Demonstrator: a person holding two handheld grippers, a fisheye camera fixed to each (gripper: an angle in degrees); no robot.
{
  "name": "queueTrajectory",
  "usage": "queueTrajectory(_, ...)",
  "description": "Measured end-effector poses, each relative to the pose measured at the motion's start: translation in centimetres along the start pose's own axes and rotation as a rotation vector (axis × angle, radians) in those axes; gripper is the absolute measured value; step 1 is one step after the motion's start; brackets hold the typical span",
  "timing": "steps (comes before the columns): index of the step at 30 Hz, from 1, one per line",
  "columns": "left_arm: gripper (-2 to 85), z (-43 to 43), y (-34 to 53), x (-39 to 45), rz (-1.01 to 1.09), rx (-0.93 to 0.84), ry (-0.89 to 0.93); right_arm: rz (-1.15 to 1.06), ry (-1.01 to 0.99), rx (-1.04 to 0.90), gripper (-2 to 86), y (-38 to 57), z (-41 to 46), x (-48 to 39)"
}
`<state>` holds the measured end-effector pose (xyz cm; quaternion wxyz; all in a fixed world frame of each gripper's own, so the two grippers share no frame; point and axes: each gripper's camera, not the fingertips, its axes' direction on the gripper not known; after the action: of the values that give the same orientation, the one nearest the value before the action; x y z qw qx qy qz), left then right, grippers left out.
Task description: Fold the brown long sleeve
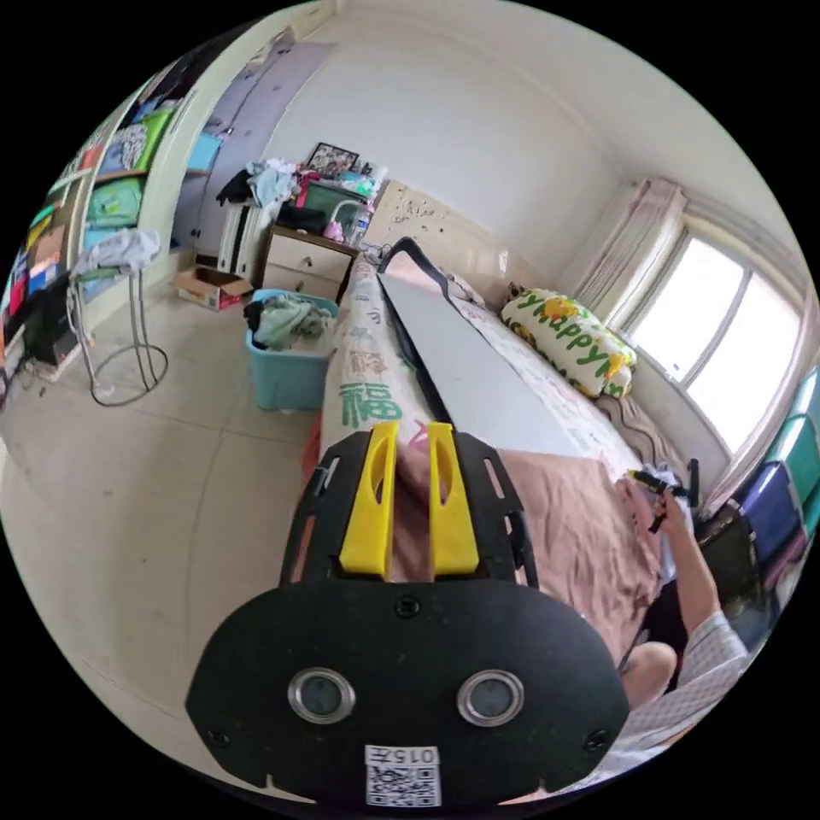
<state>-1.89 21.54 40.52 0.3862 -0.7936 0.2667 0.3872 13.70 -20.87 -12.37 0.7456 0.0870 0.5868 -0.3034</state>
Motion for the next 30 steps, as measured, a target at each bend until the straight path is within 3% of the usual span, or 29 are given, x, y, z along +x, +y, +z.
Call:
queueTrajectory(5,7.3,-5.2,9.0,4.3,0.317,-0.087,0.224,-0.285,-0.195,0.069,1.6,7.0,-8.0,-4.0)
queueTrajectory(7,8.0,-7.5,14.3,9.3,0.515,-0.1,0.309,-0.505,-0.289,0.156,0.3,11.6,-13.0,-8.1)
queueTrajectory(9,8.6,-9.1,18.0,12.9,0.625,-0.065,0.274,-0.615,-0.275,0.23,-0.1,15.1,-16.3,-11.5)
queueTrajectory(11,7.9,-12.2,21.8,15.3,0.676,0.129,0.159,-0.642,-0.15,0.43,-0.5,18.9,-19.9,-14.6)
queueTrajectory(13,6.4,-17.3,27.9,17.1,0.73,0.494,0.059,-0.536,0.036,0.903,-0.8,25.3,-24.6,-17.3)
queueTrajectory(15,6.1,-19.8,32.4,17.8,0.785,0.712,-0.003,-0.484,0.126,1.181,-0.9,29.2,-26.8,-19.1)
queueTrajectory(16,6.4,-20.6,34.5,18.0,0.795,0.76,-0.029,-0.515,0.162,1.216,-1.0,30.3,-27.8,-20.4)
queueTrajectory(21,9.0,-20.1,36.9,16.3,0.74,0.602,-0.037,-0.555,0.099,1.077,-0.9,29.8,-29.1,-23.3)
queueTrajectory(25,2.1,-20.0,40.8,10.8,0.663,0.833,-0.07,-0.654,0.117,1.004,-1.0,29.2,-28.2,-25.6)
queueTrajectory(30,2.0,-16.9,43.0,3.6,0.597,0.707,-0.084,-0.722,0.158,0.968,-0.9,28.3,-26.5,-27.4)
